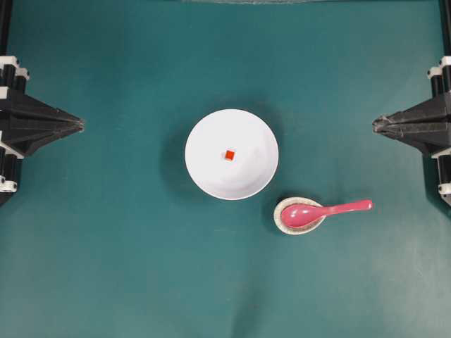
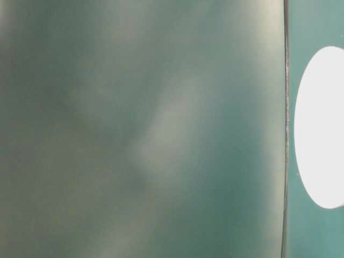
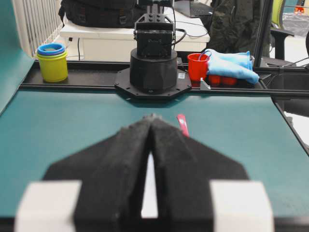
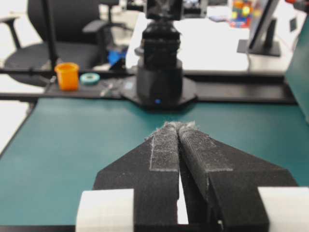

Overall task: Grip the spoon and scoop the red block from the bowl with right arm.
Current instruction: 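Move the right gripper toward the pink spoon handle in the spoon rest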

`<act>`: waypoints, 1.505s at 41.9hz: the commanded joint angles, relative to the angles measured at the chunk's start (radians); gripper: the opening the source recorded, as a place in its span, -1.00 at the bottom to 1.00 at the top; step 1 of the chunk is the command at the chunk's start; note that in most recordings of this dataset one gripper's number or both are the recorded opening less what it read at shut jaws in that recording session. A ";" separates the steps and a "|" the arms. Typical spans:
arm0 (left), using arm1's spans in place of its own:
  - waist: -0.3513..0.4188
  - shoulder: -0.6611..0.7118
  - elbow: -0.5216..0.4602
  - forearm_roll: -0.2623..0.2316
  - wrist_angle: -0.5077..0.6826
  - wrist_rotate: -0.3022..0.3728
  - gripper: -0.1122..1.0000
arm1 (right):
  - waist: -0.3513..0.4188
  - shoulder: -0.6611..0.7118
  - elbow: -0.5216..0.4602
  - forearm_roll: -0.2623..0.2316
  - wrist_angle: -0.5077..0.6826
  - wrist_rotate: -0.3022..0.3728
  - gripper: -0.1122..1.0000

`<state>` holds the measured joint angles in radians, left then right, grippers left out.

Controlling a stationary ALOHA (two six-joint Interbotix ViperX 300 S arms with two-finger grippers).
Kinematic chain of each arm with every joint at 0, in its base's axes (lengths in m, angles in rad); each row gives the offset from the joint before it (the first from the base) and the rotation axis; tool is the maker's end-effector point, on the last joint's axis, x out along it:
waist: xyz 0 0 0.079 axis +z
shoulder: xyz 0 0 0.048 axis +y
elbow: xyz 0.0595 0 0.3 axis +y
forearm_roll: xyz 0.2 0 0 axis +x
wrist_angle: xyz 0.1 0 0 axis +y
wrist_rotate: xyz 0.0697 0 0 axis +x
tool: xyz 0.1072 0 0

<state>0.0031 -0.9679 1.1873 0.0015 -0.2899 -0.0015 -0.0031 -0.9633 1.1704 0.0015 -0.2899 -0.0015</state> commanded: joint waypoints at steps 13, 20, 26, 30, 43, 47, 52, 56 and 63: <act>-0.005 0.011 -0.074 0.011 0.140 0.008 -0.79 | 0.002 0.011 -0.043 0.005 0.123 0.015 -0.80; 0.003 0.011 -0.075 0.012 0.166 0.008 -0.79 | 0.002 0.015 -0.040 0.006 0.143 0.018 -0.79; 0.012 0.011 -0.080 0.011 0.209 0.008 -0.79 | 0.002 0.023 -0.037 0.006 0.155 0.020 -0.69; 0.021 0.011 -0.081 0.011 0.233 0.008 -0.79 | 0.002 0.028 -0.037 0.008 0.155 0.020 -0.42; 0.035 0.008 -0.083 0.012 0.295 0.005 -0.79 | 0.002 0.058 -0.029 0.026 0.176 0.021 0.21; 0.038 0.005 -0.083 0.011 0.310 0.003 -0.79 | 0.008 0.075 -0.026 0.031 0.178 0.023 0.23; 0.046 0.003 -0.084 0.012 0.324 0.003 -0.79 | 0.012 0.106 -0.014 0.032 0.187 0.021 0.23; 0.052 0.002 -0.083 0.011 0.328 0.005 -0.79 | 0.029 0.138 0.012 0.032 0.173 0.021 0.23; 0.075 0.002 -0.083 0.011 0.342 0.005 -0.79 | 0.092 0.199 0.072 0.035 0.094 0.021 0.23</act>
<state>0.0644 -0.9695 1.1351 0.0107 0.0491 0.0031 0.0598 -0.7885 1.2364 0.0307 -0.1488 0.0199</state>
